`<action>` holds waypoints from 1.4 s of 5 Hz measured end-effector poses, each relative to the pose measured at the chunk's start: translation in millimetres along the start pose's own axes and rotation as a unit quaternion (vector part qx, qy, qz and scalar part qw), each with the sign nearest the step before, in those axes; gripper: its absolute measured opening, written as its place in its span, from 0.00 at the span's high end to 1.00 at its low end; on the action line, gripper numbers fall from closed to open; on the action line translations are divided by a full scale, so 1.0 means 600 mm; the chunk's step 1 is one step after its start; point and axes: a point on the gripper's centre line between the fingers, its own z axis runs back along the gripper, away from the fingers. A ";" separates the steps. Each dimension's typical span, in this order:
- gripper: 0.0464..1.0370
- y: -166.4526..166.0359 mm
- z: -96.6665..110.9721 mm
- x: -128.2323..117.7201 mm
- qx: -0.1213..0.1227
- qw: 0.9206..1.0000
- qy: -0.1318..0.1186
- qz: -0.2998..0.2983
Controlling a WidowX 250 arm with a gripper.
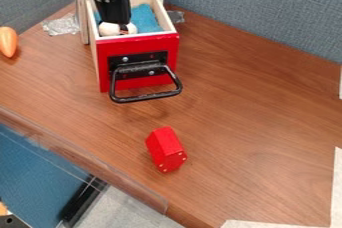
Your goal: Take the white thing out of the drawer and put it on the center of the table near the drawer
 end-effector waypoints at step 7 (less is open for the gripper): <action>0.04 0.177 -0.145 -0.157 -0.041 0.998 0.034 -0.014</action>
